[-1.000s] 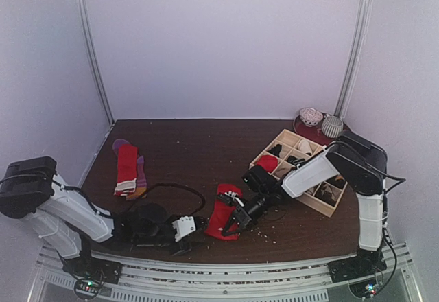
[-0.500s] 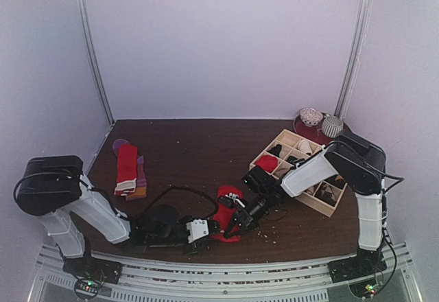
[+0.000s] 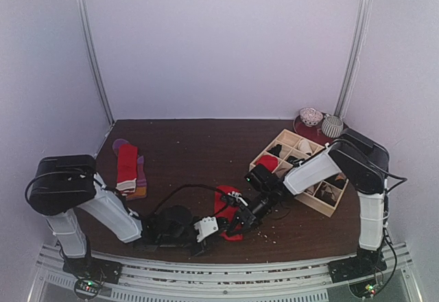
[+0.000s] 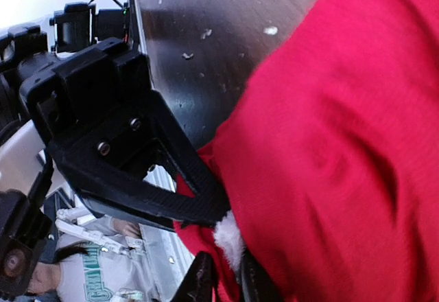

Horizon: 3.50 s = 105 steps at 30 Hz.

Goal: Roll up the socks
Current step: Roll a pair of socks at the center of the board.

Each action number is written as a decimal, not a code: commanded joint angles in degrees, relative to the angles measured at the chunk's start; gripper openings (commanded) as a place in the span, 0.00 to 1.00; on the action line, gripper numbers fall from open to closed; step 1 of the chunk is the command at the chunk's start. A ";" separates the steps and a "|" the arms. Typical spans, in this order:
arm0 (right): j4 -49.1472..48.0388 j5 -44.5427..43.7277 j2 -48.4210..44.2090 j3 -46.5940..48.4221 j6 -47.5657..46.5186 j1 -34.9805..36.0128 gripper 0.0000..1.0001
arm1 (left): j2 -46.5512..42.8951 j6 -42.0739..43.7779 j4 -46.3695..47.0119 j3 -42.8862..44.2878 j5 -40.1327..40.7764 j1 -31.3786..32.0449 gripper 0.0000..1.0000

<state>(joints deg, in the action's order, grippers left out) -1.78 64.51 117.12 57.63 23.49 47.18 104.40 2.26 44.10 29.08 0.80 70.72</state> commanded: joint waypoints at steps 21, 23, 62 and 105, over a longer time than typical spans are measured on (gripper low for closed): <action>-17.29 -54.38 -25.61 -19.03 -49.45 18.60 0.43 | 2.14 -24.65 -34.66 5.22 -33.93 -13.24 0.00; -17.46 -54.29 -23.92 -18.18 -51.19 18.58 0.43 | 2.16 -24.91 -34.29 4.67 -34.18 -13.30 0.00; -1.45 -3.12 -3.94 -5.78 -6.70 5.89 0.12 | -34.58 3.73 -15.21 -7.93 -4.11 -5.14 0.43; 4.14 4.90 -1.55 -2.87 -2.47 -1.65 0.13 | 6.33 7.69 3.76 4.12 0.76 2.76 0.15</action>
<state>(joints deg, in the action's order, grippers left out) 2.26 68.58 115.77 54.83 20.99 45.56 107.68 11.46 49.34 30.72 0.47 73.17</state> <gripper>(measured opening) 0.126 0.232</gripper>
